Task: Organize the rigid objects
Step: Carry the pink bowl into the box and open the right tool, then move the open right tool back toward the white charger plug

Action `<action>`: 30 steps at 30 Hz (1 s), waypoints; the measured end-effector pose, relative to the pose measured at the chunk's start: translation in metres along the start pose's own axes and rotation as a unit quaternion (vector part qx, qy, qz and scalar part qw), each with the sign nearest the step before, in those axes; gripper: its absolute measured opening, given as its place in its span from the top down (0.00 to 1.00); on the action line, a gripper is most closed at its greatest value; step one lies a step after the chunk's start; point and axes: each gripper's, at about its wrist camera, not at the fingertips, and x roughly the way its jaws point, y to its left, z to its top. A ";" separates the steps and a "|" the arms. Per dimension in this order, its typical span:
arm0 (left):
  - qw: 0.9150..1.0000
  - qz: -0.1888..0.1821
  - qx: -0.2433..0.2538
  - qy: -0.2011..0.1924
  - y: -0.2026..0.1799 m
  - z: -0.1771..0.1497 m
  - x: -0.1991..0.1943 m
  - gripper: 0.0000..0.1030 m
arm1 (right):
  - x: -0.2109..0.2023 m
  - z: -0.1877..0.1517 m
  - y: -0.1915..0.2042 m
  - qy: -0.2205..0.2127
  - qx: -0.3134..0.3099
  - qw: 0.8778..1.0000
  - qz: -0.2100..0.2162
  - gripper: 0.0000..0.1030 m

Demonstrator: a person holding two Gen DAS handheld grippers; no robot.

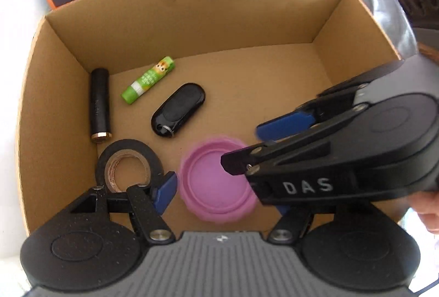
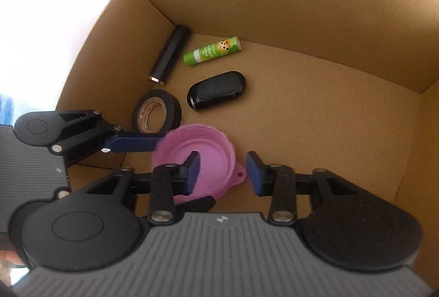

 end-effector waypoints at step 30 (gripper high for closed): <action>0.948 -0.027 -0.003 -0.317 -0.041 -0.169 -0.157 0.07 | -0.197 -0.200 0.079 -0.302 -0.106 0.919 -0.229 0.01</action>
